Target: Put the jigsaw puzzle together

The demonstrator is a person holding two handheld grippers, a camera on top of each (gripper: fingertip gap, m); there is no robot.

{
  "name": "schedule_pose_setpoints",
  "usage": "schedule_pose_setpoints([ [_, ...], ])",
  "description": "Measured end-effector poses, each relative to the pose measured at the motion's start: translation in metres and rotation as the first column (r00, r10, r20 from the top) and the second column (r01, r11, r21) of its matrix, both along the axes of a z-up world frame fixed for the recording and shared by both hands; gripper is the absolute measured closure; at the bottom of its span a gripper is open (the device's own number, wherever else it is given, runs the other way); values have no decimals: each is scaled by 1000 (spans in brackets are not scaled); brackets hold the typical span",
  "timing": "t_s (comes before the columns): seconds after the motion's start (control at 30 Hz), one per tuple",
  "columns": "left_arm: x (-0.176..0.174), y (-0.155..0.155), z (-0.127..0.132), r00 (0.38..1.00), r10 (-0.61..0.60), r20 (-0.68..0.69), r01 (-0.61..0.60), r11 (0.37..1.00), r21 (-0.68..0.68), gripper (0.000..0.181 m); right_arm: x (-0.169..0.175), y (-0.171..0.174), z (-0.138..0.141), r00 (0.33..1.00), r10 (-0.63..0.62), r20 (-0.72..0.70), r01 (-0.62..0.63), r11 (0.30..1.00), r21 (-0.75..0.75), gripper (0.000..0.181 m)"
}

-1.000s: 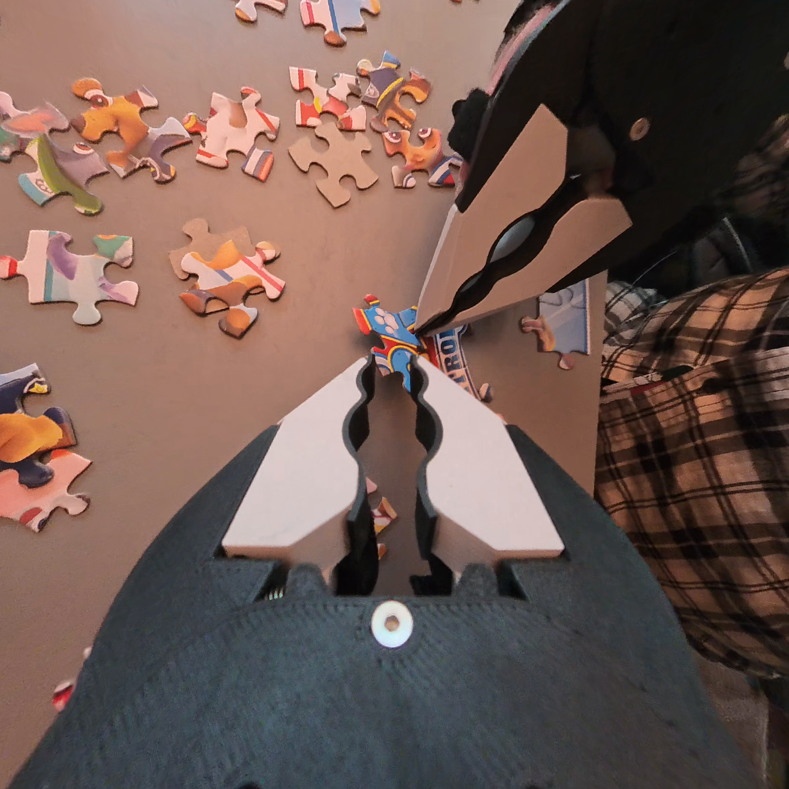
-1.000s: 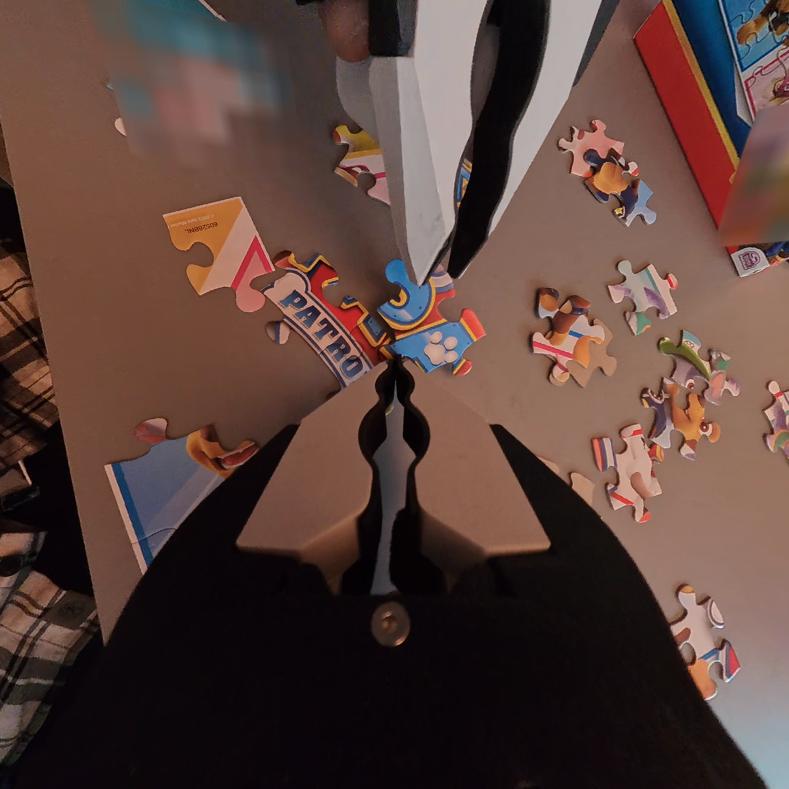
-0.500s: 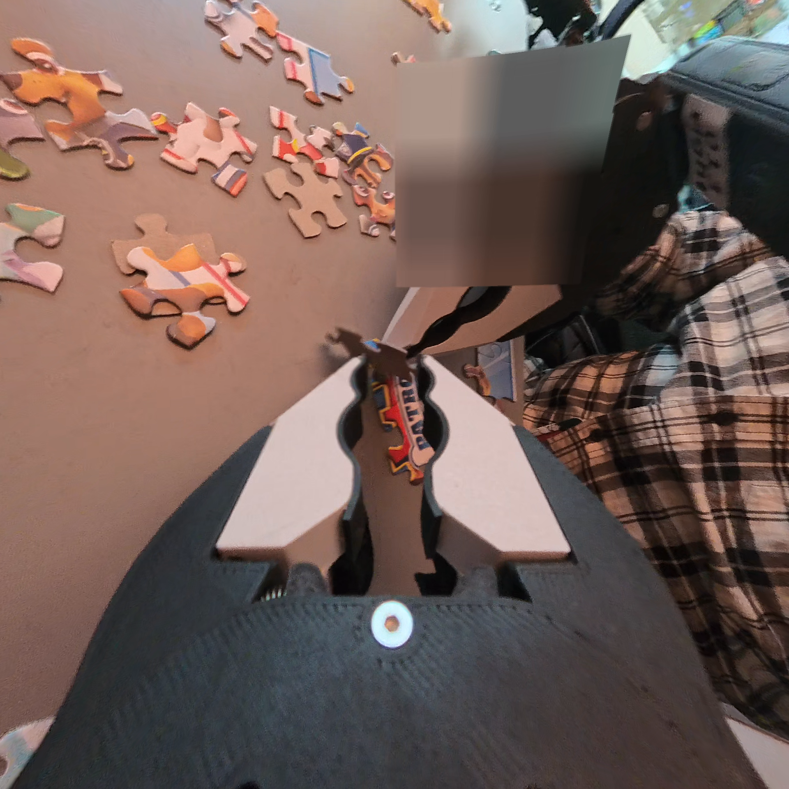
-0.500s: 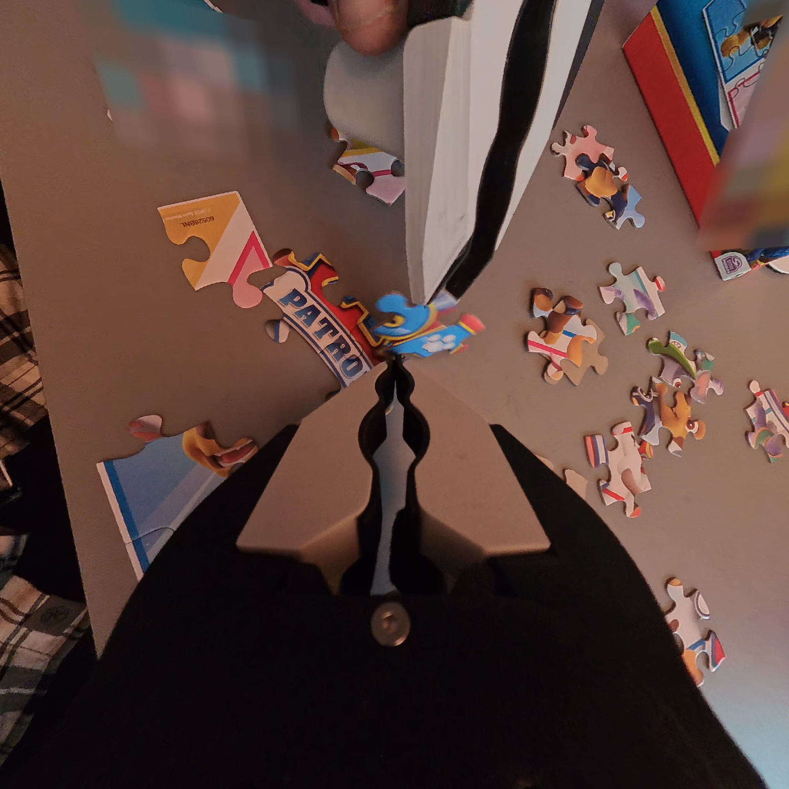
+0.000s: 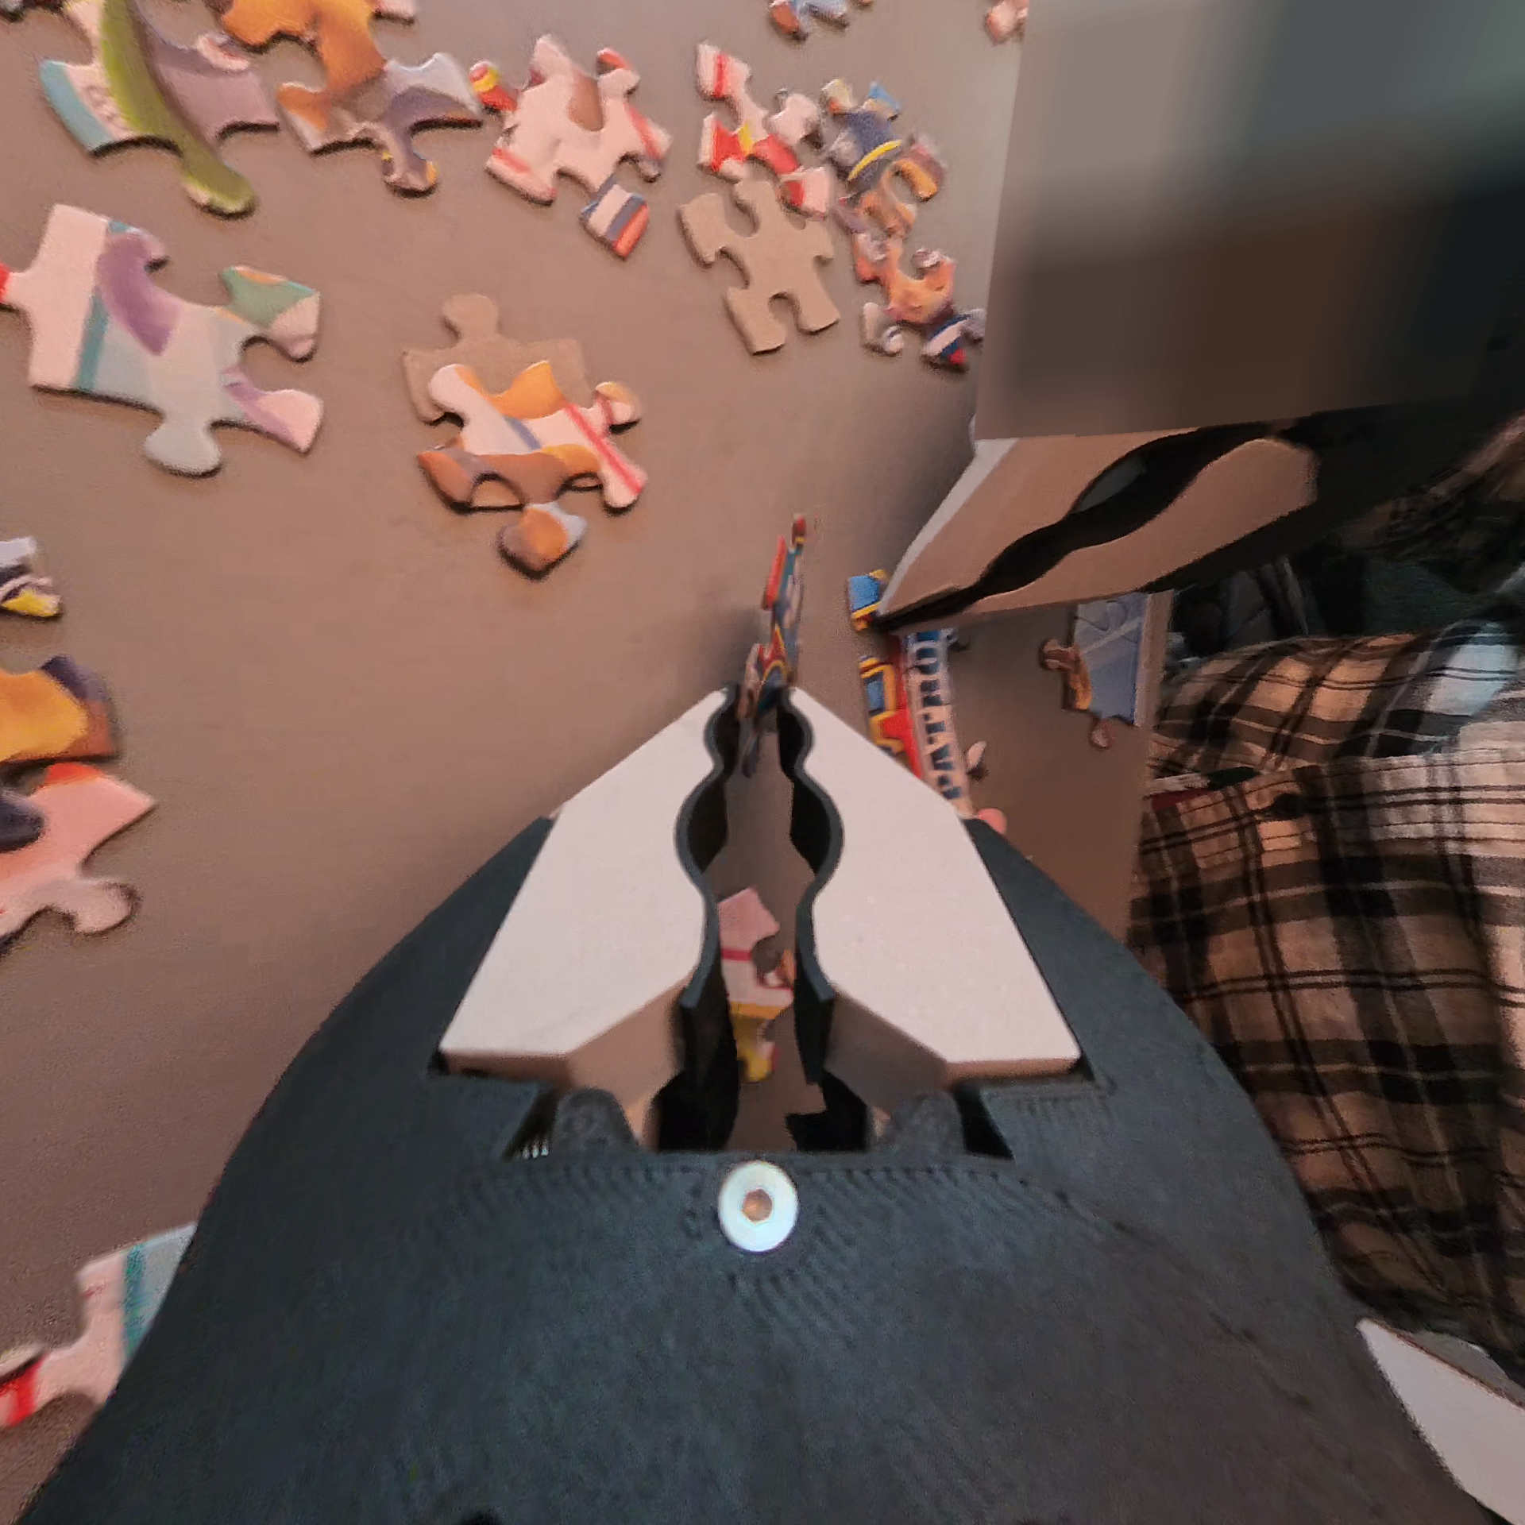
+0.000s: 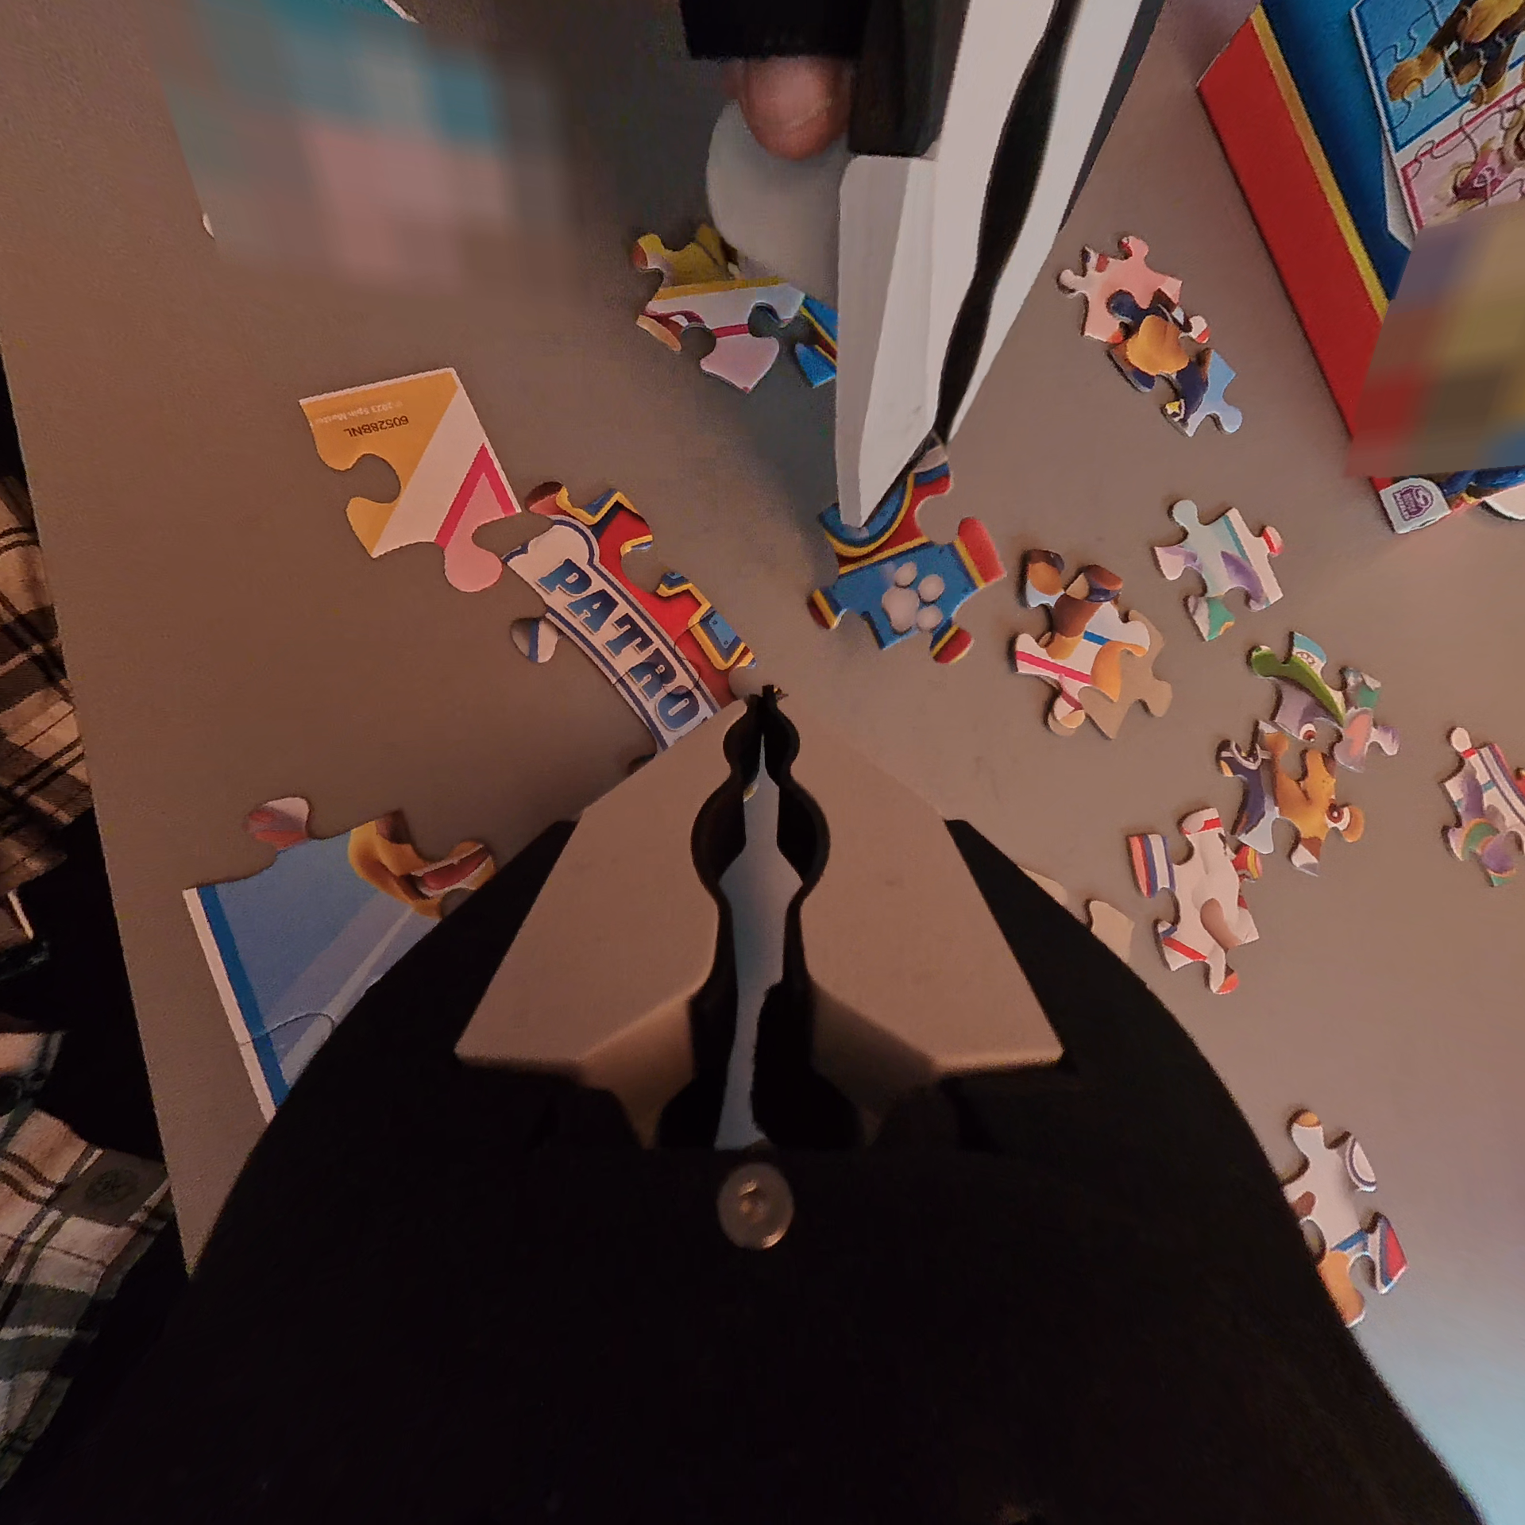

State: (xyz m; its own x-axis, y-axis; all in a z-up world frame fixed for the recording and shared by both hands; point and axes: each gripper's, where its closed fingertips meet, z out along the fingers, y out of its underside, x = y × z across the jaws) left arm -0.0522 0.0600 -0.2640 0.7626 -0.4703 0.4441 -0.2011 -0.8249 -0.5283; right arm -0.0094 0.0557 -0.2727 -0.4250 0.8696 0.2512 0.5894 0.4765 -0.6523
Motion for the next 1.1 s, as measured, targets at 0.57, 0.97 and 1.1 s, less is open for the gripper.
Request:
schedule_pose_setpoints([
  [0.57, -85, -52, 6, 937, -2, -348, -6, 1000, -23, 134, -1, 2, 13, 1000, 0, -17, -1, 998, -68, 181],
  [0.97, -69, -31, -8, 943, 13, -331, -9, 1000, 13, 144, -32, -7, 16, 997, 52, 61, -49, 998, -45, 169],
  [1.1, -60, -21, -9, 944, 25, -329, -14, 999, 38, 155, -48, 2, 8, 993, 52, 109, -49, 998, -30, 161],
])
